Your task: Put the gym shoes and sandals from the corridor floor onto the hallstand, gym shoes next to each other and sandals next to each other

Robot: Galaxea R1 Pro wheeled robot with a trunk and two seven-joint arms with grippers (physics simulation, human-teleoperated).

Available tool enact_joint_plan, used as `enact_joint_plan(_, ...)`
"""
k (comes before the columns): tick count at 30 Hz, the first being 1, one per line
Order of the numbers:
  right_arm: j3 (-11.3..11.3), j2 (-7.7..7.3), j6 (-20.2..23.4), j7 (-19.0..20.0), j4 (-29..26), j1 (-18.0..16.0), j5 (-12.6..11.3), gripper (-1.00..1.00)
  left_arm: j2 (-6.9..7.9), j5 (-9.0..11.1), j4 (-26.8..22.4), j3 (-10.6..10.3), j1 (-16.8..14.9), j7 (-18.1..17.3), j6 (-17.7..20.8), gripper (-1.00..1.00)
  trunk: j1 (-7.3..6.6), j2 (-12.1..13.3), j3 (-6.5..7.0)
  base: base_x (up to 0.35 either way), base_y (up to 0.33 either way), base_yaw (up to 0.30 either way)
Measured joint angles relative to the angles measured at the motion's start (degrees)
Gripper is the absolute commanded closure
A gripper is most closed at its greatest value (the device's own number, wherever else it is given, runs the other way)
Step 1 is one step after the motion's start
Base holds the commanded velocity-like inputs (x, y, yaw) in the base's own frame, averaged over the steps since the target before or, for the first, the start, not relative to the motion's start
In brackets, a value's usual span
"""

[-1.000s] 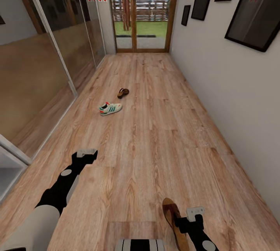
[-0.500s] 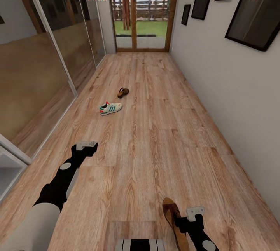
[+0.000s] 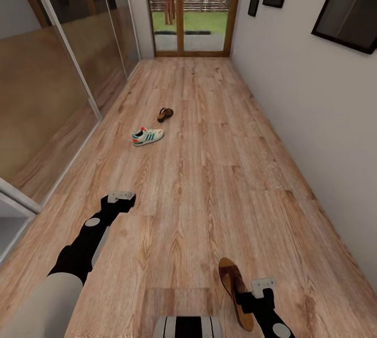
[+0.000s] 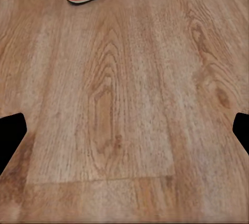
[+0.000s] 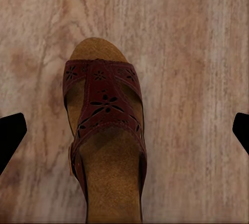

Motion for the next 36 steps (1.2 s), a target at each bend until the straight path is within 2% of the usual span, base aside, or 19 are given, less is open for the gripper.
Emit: enact_joint_plan(36,0.0,0.00,0.0,0.0,0.0,0.0,0.0,-1.00,-0.10,0.1,0.0,0.0,-0.5,0.0,0.2,-1.00,0.93,-0.5,-11.17,0.000,0.000,0.000)
